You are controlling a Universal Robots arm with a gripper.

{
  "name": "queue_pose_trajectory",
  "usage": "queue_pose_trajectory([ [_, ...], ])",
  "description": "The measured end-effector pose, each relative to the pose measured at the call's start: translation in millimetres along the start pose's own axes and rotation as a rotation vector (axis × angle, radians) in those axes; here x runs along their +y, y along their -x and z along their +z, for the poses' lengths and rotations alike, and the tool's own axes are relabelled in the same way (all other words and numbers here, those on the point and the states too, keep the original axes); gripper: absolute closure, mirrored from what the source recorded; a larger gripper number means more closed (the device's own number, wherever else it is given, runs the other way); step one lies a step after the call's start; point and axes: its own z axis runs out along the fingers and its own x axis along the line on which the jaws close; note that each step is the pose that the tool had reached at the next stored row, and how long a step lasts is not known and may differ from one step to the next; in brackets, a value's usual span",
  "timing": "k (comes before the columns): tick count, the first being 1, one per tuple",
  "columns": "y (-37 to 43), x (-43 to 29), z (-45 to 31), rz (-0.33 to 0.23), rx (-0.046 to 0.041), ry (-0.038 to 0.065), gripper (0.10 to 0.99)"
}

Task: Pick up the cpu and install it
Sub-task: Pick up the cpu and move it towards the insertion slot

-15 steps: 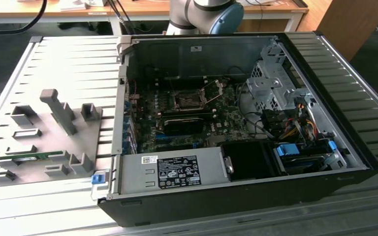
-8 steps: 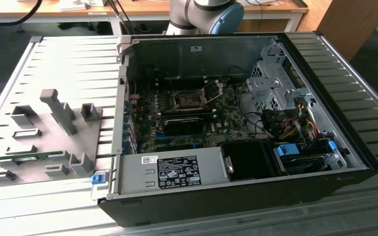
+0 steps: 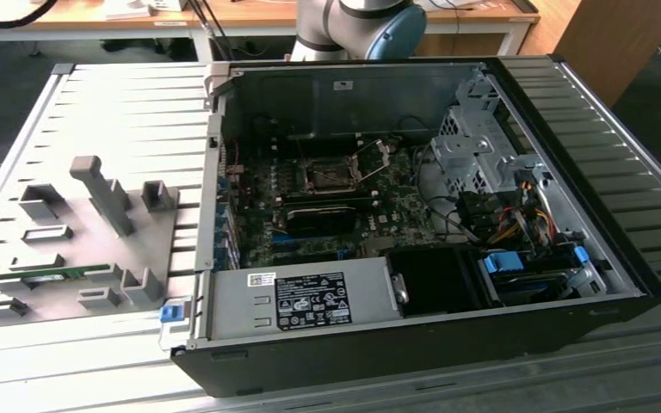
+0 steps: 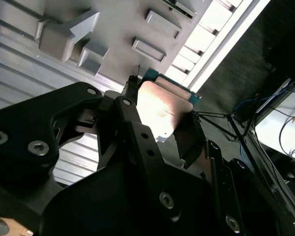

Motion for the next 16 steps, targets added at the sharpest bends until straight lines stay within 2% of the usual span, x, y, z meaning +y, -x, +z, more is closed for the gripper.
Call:
queue_pose_trajectory([
  [7, -0.4, 1.5, -15.3, 0.001, -0.0002, 0.0, 0.545],
  [16, -0.8, 4.1, -41.3, 0.004, -0.0002, 0.0, 0.545],
])
